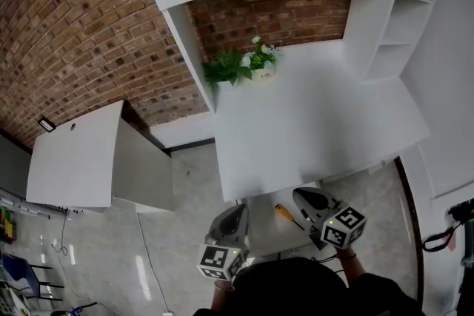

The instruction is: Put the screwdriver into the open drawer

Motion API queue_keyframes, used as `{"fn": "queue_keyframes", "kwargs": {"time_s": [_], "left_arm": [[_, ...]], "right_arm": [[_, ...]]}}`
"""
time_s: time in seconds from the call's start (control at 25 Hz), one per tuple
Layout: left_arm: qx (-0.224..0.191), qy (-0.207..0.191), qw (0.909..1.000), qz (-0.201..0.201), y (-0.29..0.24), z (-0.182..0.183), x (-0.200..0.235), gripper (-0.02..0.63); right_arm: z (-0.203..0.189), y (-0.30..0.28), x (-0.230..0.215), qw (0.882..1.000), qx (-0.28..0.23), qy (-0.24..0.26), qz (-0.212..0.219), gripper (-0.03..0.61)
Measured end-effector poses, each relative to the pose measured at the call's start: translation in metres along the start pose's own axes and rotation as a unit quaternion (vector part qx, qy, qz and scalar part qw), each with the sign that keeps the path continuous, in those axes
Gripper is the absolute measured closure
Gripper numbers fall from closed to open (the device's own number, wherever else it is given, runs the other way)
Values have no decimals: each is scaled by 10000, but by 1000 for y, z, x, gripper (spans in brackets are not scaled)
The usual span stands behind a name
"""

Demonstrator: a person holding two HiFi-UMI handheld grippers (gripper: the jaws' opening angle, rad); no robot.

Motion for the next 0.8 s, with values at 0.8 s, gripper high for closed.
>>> {"fn": "queue_keyframes", "kwargs": {"time_s": [0.8], "left_arm": [[-904,-617,9916,692,17,45,-9,605]], "right_arm": [[51,30,-6,9905,-1326,168,-320,563]]}}
Point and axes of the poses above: the fingertips, and each gripper's own axes: y backward along the fingers, x to its left, z out of its top, the point moved 10 cm from there along y, backward along the fingers, and after that the axes turned 15 degrees about -z, right-handed, at the moved point
